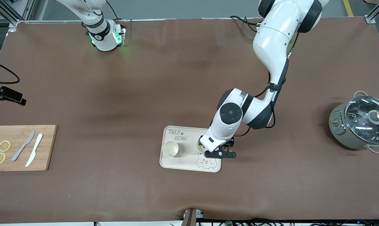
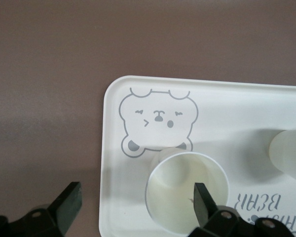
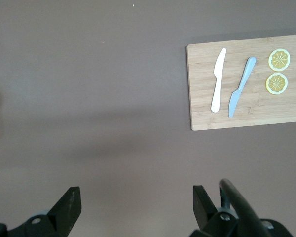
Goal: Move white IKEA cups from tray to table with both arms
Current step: 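Lower the left gripper onto a white cup and close it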
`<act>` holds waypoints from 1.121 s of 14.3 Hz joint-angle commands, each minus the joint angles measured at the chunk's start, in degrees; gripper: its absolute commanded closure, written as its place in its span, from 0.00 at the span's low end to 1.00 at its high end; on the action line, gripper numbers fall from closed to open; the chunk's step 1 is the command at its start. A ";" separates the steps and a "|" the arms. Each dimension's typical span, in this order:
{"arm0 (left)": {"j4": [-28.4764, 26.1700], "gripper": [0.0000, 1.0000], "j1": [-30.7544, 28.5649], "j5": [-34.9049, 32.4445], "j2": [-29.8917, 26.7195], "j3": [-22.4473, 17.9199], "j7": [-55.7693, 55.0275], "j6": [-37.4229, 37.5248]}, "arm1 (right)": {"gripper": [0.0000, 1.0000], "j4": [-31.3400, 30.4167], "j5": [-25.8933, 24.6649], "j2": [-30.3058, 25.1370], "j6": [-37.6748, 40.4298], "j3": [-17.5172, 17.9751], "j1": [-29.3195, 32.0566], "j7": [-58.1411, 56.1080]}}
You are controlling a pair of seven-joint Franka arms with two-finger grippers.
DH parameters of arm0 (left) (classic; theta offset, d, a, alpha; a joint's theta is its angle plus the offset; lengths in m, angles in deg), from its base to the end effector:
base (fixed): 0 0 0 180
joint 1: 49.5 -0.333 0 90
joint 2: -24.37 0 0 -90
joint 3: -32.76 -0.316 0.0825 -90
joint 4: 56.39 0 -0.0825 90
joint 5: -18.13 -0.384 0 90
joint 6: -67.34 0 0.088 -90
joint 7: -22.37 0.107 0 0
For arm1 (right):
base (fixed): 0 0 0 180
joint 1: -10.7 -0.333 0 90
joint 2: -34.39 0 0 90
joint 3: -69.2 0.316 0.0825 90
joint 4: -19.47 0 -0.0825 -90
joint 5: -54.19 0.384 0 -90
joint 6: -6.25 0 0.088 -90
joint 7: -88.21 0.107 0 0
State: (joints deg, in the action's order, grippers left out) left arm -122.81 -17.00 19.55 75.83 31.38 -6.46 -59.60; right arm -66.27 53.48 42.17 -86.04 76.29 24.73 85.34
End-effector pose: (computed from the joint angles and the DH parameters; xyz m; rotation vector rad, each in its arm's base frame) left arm 0.6646 -0.4090 0.2670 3.0525 -0.0568 0.2077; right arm 0.5931 -0.0784 0.5854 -3.1334 0.1119 0.0313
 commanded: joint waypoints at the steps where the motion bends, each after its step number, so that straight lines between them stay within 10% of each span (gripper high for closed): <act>1: -1.78 0.00 0.72 -1.40 -0.13 -1.16 -0.96 -2.79 | 0.00 1.36 0.01 0.66 0.45 0.11 -0.14 -0.47; 13: -3.89 0.00 1.43 -2.11 2.33 -1.16 -4.57 -9.73 | 0.00 1.27 0.01 0.66 0.45 0.02 -0.05 -0.47; 14: -3.89 0.31 1.60 -2.46 2.33 -1.08 -5.44 -9.73 | 0.00 1.36 0.01 0.66 0.45 0.02 -0.14 -0.47; 15: -4.06 0.99 1.69 -2.73 2.15 -1.16 -8.58 -9.73 | 0.00 1.45 -0.08 0.66 0.36 0.11 -0.58 -0.39; 16: -4.15 1.00 1.78 -3.77 2.15 -1.16 -9.05 -9.73 | 0.00 1.45 0.18 0.66 0.36 0.11 -0.93 0.05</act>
State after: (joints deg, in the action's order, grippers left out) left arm -126.12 -16.21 18.21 78.62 31.09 -12.09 -68.58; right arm -66.27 53.48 42.18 -86.05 76.34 24.53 85.33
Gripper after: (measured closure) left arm 0.185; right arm 0.000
